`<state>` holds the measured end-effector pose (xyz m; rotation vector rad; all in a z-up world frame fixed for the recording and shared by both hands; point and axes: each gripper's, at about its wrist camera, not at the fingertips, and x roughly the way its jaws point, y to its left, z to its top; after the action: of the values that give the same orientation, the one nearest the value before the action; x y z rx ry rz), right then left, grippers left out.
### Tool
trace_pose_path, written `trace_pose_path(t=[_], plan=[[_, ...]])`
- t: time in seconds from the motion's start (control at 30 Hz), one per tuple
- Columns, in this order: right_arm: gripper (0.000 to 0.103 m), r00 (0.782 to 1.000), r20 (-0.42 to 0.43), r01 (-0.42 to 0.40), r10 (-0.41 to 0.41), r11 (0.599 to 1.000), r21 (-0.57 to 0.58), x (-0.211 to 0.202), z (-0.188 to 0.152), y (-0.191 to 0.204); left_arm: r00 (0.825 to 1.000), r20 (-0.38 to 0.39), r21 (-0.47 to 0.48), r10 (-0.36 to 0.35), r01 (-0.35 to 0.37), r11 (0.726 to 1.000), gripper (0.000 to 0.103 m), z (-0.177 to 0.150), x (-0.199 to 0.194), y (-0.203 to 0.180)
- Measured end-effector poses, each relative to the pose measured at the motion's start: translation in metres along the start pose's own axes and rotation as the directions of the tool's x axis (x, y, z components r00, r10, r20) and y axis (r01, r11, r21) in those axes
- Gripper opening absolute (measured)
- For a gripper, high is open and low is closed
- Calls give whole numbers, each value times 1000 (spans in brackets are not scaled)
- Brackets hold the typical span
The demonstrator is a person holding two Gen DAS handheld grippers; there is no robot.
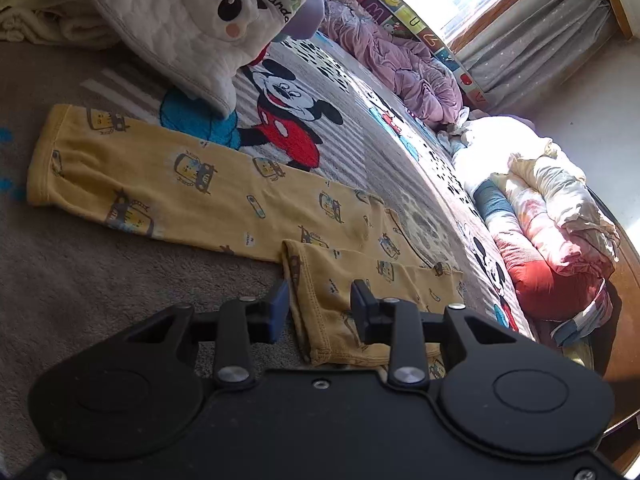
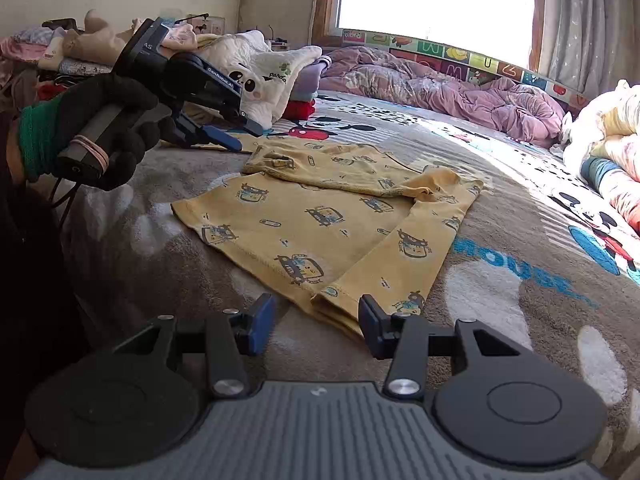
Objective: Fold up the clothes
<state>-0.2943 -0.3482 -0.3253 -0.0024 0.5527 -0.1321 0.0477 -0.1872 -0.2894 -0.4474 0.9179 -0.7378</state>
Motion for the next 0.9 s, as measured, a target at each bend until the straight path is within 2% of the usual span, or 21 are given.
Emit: trace_pose_path(t=[0.2, 0.3, 0.37, 0.53, 0.63, 0.7, 0.73, 0.9], plan=[[48, 999, 33, -34, 29, 980, 195, 4, 2, -31, 999, 26, -20, 40, -40, 999, 31, 2, 11, 0], [48, 999, 44, -35, 25, 963, 267, 4, 0, -45, 996, 86, -40, 9, -6, 999, 31, 9, 2, -2], [49, 999, 48, -35, 22, 953, 301, 4, -2, -51, 994, 111, -20, -2, 4, 1000, 31, 15, 0, -4], [49, 999, 43, -40, 26, 929, 367, 9, -8, -64, 998, 44, -65, 41, -38, 997, 31, 22, 28, 12], [51, 999, 37, -41, 29, 926, 375, 12, -10, -66, 999, 38, -100, 29, -25, 995, 31, 20, 30, 15], [52, 999, 36, -42, 30, 924, 380, 12, -10, -68, 998, 47, -39, 45, -43, 998, 22, 20, 27, 6], [52, 999, 35, -43, 32, 923, 383, 13, -11, -69, 997, 51, -6, 54, -54, 999, 8, 19, 27, 2], [53, 999, 34, -51, 41, 915, 401, 18, -11, -72, 995, 92, 114, 46, -57, 992, 2, 13, 20, -21]])
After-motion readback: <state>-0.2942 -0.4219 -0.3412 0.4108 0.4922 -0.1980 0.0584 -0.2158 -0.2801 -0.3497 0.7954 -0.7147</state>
